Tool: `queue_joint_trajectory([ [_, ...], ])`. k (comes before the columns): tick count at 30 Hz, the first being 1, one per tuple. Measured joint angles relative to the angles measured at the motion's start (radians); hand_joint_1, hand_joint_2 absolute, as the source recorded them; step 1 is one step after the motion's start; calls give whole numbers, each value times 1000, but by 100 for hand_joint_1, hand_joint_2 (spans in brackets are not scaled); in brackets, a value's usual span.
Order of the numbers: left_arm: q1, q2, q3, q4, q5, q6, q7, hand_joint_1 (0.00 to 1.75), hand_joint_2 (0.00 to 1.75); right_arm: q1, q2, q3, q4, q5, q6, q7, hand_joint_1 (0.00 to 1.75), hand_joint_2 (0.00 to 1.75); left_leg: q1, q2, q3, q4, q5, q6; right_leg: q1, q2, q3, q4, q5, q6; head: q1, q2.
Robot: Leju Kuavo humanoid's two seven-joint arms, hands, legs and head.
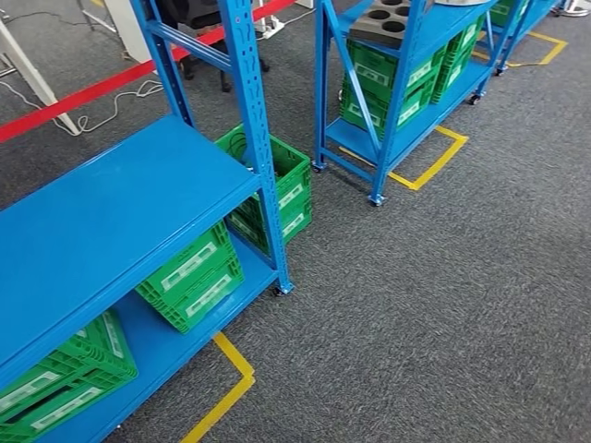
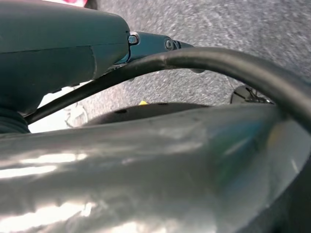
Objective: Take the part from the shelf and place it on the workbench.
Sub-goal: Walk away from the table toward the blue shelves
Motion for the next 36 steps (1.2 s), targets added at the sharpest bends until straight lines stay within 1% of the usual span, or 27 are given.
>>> queue_joint_trajectory([
  [1,1,0,0,0,0,0,0,0,0,-1,0,0,0,0,0,0,0,0,-1,4,16,-36,31,4,1,-13,6,0,-4,1,0,0],
  [2,2,0,0,0,0,0,0,0,0,-2,0,1,0,0,0,0,0,0,-4,16,46,-99,71,11,3,-25,12,0,-9,2,0,0],
  [4,0,1,0,0,0,0,0,0,0,-2,2,2,0,0,0,0,0,0,-16,62,103,-215,113,29,8,-48,20,-1,-20,9,0,0],
  [5,-1,2,0,0,0,1,0,0,0,-3,2,2,0,0,0,0,0,0,-22,78,118,-246,116,35,10,-59,22,-2,-24,13,1,0],
  [6,0,2,0,0,-1,1,0,0,0,-5,3,2,0,0,0,0,0,0,-26,84,122,-257,110,39,11,-71,24,-4,-27,17,2,0],
  [8,3,2,0,0,-1,1,0,0,0,-11,3,3,0,0,0,0,0,0,-23,62,127,-270,114,43,12,-87,37,-9,-32,25,4,0],
  [9,4,2,0,0,-1,1,0,0,0,-13,3,3,-1,0,0,-1,0,0,-19,50,131,-277,117,45,11,-70,39,-2,-40,29,5,0],
  [10,3,1,0,0,-1,1,0,0,0,-14,3,3,-1,0,0,-2,0,0,-14,37,135,-285,121,48,10,-41,29,24,-56,34,7,0],
  [12,0,0,0,0,-2,1,0,0,0,-12,3,3,-1,0,1,-5,0,0,-8,12,139,-291,125,52,7,24,-31,140,-107,40,13,0],
  [13,-1,-1,0,0,-3,1,0,0,0,-10,3,3,-1,1,2,-6,0,0,-7,-1,139,-291,125,53,6,37,-72,209,-129,43,14,0],
  [14,-1,-2,0,0,-3,1,0,0,0,-8,3,3,-1,2,2,-6,0,0,-6,-15,139,-291,124,53,5,42,-106,258,-135,45,14,0],
  [15,0,-2,0,0,-3,1,0,0,0,-5,3,3,-1,2,2,-6,0,0,-5,-31,141,-290,123,52,4,44,-124,271,-120,48,14,0],
  [16,0,-2,0,0,-4,1,1,0,0,-3,3,3,-1,3,-1,-5,0,0,-4,-46,143,-289,121,50,2,46,-123,244,-86,50,14,0],
  [17,1,-2,0,0,-4,2,2,0,0,-2,3,3,-1,4,-5,-3,0,0,-1,-62,145,-286,119,46,-1,56,-105,184,-40,53,14,0],
  [18,0,-2,0,0,-4,2,3,0,0,-1,4,3,-1,5,-10,0,0,0,0,-76,145,-282,115,41,-6,79,-82,119,-5,57,14,0],
  [19,-1,-2,0,0,-4,4,4,0,0,-1,6,3,0,6,-15,3,0,0,1,-89,142,-275,111,34,-10,103,-60,64,15,56,14,0],
  [21,-1,-2,0,0,-4,7,6,0,0,-3,11,3,0,8,-21,6,0,0,1,-110,133,-267,107,22,-12,130,-37,19,16,46,15,0],
  [23,1,-1,0,0,-4,10,8,0,0,-5,14,3,0,9,-23,8,0,0,5,-127,129,-267,109,12,-10,108,-29,15,17,28,15,0],
  [24,3,-1,0,0,-4,11,9,0,0,-6,16,3,0,10,-23,9,0,0,5,-114,125,-259,104,8,-10,97,-26,13,18,20,13,0],
  [25,3,-1,0,0,-4,13,9,0,0,-5,18,3,0,11,-24,9,0,0,4,-89,115,-236,90,4,-11,83,-24,11,18,14,9,0],
  [27,1,-1,0,0,-5,14,10,0,0,-4,22,4,0,12,-24,7,0,0,2,-25,66,-132,35,-5,-9,54,-20,9,16,4,2,0],
  [29,-1,0,0,0,-6,15,10,0,0,-1,25,4,0,12,-24,7,0,0,4,-2,8,-15,-11,-10,-5,21,-18,9,11,-1,1,0],
  [30,0,0,0,0,-6,15,10,0,0,-1,25,3,0,12,-25,7,0,0,4,0,-3,6,-9,-9,-4,6,-16,9,9,-2,1,0],
  [31,2,0,0,0,-6,14,10,0,0,-2,25,3,0,12,-25,7,0,0,3,3,4,-9,10,-6,-2,-7,-13,9,6,-2,1,0],
  [32,2,0,0,0,-5,14,10,0,0,-3,25,3,0,12,-25,7,0,0,1,8,29,-59,44,0,1,-20,-9,9,3,-1,1,0],
  [34,2,1,0,0,-5,14,10,0,0,-4,27,3,0,10,-26,7,0,0,-12,54,94,-191,98,21,5,-42,0,8,-4,3,1,0],
  [36,0,2,0,0,-5,13,8,0,0,-5,29,3,0,9,-27,6,0,0,-25,90,126,-259,110,36,9,-64,5,6,-11,12,2,0],
])
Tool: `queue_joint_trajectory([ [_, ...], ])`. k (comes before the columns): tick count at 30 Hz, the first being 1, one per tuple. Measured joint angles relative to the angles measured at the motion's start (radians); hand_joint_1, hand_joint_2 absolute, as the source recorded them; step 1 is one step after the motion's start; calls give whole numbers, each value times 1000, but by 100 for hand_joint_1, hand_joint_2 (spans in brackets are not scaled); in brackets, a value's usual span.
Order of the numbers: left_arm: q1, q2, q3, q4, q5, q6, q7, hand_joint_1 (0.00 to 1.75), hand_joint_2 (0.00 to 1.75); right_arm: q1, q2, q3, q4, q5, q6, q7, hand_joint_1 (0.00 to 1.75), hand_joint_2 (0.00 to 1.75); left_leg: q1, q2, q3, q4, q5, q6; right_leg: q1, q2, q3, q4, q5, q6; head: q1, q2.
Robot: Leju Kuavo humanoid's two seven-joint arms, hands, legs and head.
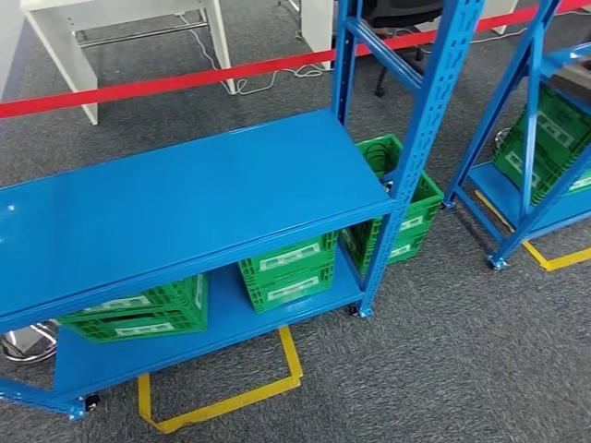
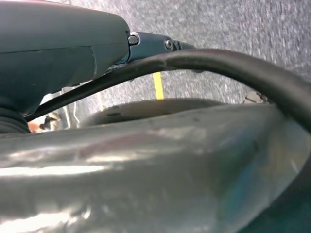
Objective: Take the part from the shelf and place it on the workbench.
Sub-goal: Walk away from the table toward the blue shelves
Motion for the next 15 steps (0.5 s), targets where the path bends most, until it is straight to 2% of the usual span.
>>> queue_joint_trajectory([
  [2,2,1,0,0,0,-2,-2,0,0,-4,1,0,0,0,3,-4,0,0,0,-17,3,-10,1,5,2,-23,8,-6,-4,10,0,0],
  [3,4,1,0,0,0,-4,-3,0,0,-6,1,0,-1,0,8,-8,0,0,3,-30,6,-18,5,8,2,-16,11,-4,-8,16,2,0],
  [5,3,0,0,0,1,-8,-5,0,0,-7,-1,0,-1,0,21,-18,0,0,12,-55,14,-33,15,16,0,37,-12,48,-41,25,5,0],
  [6,1,-1,0,0,2,-9,-6,0,0,-6,-2,0,-2,0,26,-21,0,0,15,-67,15,-36,17,19,-2,73,-41,105,-68,28,8,0],
  [7,0,-1,0,0,3,-10,-6,0,0,-4,-4,0,-2,0,26,-23,0,0,16,-80,15,-36,17,21,-3,95,-78,174,-95,31,9,0],
  [8,-1,-2,0,0,3,-11,-7,0,0,-2,-5,0,-2,0,24,-21,0,0,17,-94,15,-36,17,22,-4,105,-114,234,-110,34,10,0],
  [9,-1,-2,0,0,3,-11,-7,0,0,1,-5,0,-1,0,19,-18,0,0,18,-109,17,-36,16,22,-6,108,-139,266,-108,37,10,0],
  [10,-1,-2,0,0,4,-10,-8,0,0,3,-6,0,-1,-1,13,-16,0,0,19,-122,19,-35,15,22,-8,109,-146,259,-84,41,11,0],
  [11,0,-2,0,0,4,-10,-8,0,0,4,-6,0,-1,-3,8,-14,0,0,20,-133,22,-33,12,19,-10,109,-135,214,-44,43,12,0],
  [12,0,-2,0,0,5,-10,-8,0,0,4,-6,0,-1,-6,3,-13,0,0,22,-142,24,-30,8,15,-13,111,-111,146,0,45,12,0],
  [13,1,-2,0,0,5,-10,-8,0,0,2,-5,-1,-1,-9,0,-13,0,0,21,-147,25,-24,2,9,-14,116,-86,80,29,45,14,0],
  [14,1,-2,0,0,5,-9,-8,0,0,-1,-4,-1,-1,-12,-3,-13,0,0,20,-152,24,-19,-3,3,-15,121,-65,34,46,40,14,0],
  [15,1,-1,0,0,5,-8,-8,0,0,-3,-3,-1,-1,-13,-5,-13,0,0,18,-153,21,-14,-8,0,-16,126,-54,8,50,34,15,0],
])
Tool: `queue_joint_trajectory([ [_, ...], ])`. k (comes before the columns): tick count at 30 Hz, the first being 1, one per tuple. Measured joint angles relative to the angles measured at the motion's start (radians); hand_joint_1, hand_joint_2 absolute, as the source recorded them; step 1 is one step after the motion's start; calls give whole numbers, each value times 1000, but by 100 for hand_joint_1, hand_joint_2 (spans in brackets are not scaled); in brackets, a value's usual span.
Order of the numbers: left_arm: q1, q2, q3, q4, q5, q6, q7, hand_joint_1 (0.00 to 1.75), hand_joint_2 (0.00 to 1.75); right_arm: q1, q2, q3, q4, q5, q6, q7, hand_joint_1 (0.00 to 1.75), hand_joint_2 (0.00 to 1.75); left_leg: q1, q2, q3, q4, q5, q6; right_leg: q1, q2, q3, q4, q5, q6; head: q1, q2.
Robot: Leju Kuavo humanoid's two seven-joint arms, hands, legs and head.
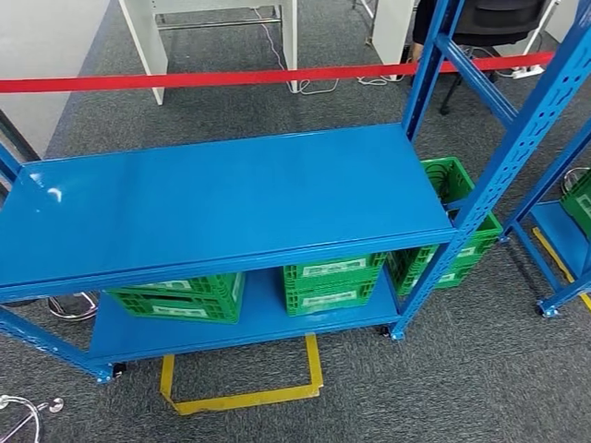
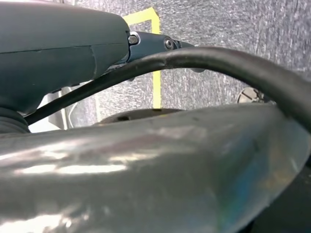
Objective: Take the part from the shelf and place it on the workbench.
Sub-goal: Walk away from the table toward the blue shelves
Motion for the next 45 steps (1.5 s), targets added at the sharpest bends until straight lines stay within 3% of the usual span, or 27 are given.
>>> queue_joint_trajectory([
  [2,0,1,0,0,0,2,0,0,0,-1,1,0,0,-2,-2,0,0,0,-2,0,-1,3,-2,10,1,4,6,-6,-2,-12,-1,0],
  [4,0,2,0,0,0,4,0,0,0,1,2,-1,0,-2,-2,0,0,0,-3,1,1,1,-1,22,3,5,6,-7,-2,-14,-1,0],
  [5,0,2,0,0,0,5,0,0,0,2,2,-1,0,-2,-1,-1,0,0,-2,2,2,-2,-1,23,3,5,7,-7,-3,-16,-1,0],
  [8,-1,2,0,0,0,8,0,0,0,2,3,-1,0,-1,5,-3,0,0,-2,2,6,-9,-1,19,5,5,9,-7,-6,-23,-1,0],
  [14,-1,2,0,0,0,10,1,0,0,1,4,-2,0,-6,24,3,0,0,0,2,8,-14,-2,-10,6,5,10,-6,-9,-28,-1,0],
  [36,-1,2,0,0,2,15,-2,0,0,2,2,-20,0,-12,82,16,0,0,-2,2,11,-13,-4,-10,4,5,18,-16,-8,-26,0,0],
  [39,0,4,7,0,52,8,-115,0,0,4,-2,-33,0,-46,103,20,0,0,-2,2,11,-13,-4,-10,4,5,18,-16,-8,-26,0,0],
  [42,1,12,30,0,139,-43,-361,0,0,8,-3,-72,0,-113,117,-17,0,0,-2,2,11,-13,-4,-10,4,5,18,-16,-8,-26,0,0],
  [45,-4,30,59,-4,217,-113,-582,0,0,9,0,-124,0,-175,111,-114,0,0,-2,2,11,-13,-4,-10,4,5,18,-16,-8,-26,0,0],
])
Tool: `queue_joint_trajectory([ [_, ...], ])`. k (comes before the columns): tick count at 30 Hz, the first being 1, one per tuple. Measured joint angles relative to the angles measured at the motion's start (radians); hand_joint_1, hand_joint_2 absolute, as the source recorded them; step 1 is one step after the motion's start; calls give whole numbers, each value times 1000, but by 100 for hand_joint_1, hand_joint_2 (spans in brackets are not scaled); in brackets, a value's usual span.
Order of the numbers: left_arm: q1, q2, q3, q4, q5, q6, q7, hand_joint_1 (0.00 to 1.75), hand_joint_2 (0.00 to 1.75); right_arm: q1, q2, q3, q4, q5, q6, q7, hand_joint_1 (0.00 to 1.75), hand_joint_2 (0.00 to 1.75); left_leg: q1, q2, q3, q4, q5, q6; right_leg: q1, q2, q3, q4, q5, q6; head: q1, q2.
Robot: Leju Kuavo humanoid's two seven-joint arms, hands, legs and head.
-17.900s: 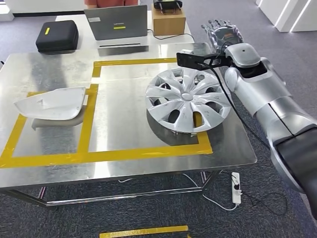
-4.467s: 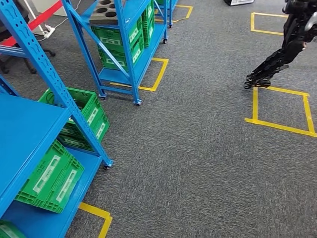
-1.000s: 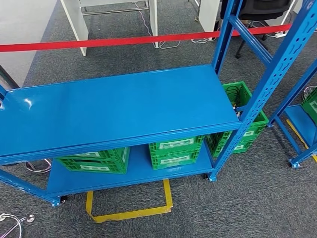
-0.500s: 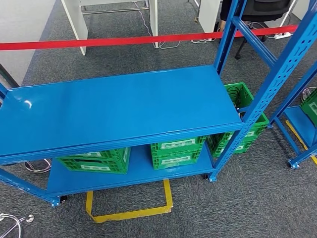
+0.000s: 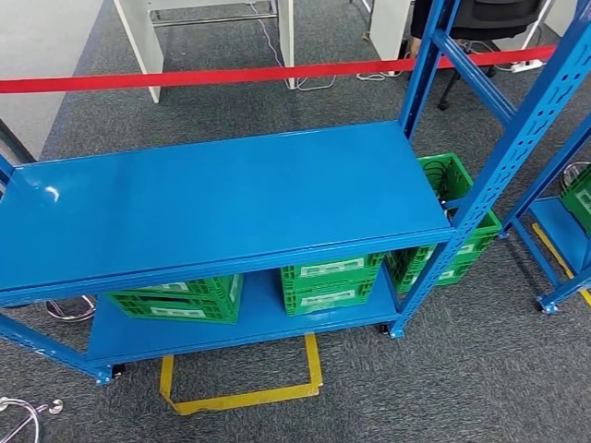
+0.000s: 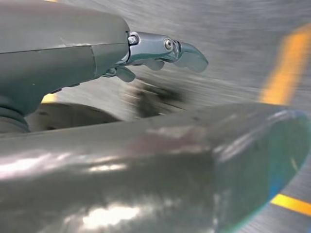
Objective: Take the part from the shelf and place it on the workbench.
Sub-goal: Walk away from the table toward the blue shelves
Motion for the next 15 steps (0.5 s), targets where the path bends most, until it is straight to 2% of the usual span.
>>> queue_joint_trajectory([
  [2,-12,14,20,-5,38,30,-96,0,0,-7,12,-34,0,-31,4,-68,0,0,0,0,0,0,0,0,0,0,0,0,0,0,0,0],
  [4,-33,23,35,-10,53,144,-138,0,0,-23,42,-58,0,-43,5,-104,0,0,1,0,0,0,1,-1,1,0,0,0,0,0,0,0],
  [10,-82,29,28,-16,-60,584,-101,0,0,-98,171,-60,0,-8,-44,-38,0,0,3,0,1,0,2,-3,3,2,1,0,2,-1,0,0],
  [11,-83,26,15,-21,-113,637,-101,0,0,-106,184,-39,-2,-40,-73,-39,0,0,3,0,1,0,2,-3,3,2,1,0,2,-2,0,0],
  [13,-83,11,-18,-42,-235,703,-112,0,0,-120,199,57,-17,-194,-159,-26,0,0,3,0,1,0,2,-3,3,1,1,1,2,-2,0,0],
  [15,-85,-6,-47,-63,-330,722,-110,0,0,-133,207,234,-44,-402,-230,33,0,0,2,1,0,0,2,-3,2,1,2,0,2,-2,1,0],
])
